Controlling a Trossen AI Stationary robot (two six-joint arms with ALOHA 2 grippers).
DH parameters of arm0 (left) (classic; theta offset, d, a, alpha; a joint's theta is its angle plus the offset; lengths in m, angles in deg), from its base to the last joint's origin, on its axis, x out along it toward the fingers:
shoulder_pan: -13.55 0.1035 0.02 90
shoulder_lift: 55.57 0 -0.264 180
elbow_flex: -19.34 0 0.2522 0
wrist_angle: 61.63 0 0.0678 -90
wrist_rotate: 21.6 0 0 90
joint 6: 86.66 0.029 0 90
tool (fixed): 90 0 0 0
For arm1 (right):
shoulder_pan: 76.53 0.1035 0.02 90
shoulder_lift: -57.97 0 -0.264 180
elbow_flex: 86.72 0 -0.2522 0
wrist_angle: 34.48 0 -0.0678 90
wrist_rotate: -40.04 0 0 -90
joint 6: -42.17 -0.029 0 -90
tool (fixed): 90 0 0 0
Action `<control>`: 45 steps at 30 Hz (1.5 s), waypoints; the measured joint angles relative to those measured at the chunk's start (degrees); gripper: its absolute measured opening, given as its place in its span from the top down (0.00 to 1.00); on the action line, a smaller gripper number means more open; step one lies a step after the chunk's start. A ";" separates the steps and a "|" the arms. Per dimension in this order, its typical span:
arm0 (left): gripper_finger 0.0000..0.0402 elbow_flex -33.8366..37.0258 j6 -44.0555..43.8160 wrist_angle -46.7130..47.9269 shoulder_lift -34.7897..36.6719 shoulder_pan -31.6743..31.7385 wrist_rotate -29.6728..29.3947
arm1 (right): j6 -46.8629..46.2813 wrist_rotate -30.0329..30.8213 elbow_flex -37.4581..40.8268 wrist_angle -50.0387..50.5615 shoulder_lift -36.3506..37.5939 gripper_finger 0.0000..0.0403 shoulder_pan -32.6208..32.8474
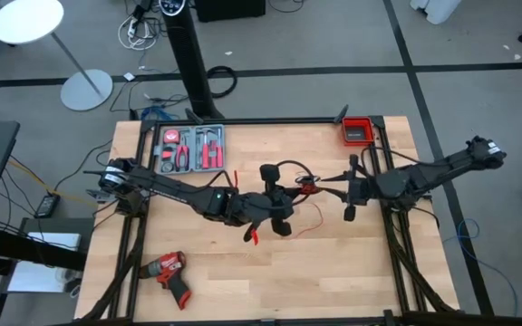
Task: Coil cords
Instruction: Coil the red wire on the black spool
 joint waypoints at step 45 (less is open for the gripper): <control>1.00 0.02 2.62 -6.61 -0.11 2.10 35.44 | 13.57 -38.94 3.01 -18.42 -9.04 1.00 -11.05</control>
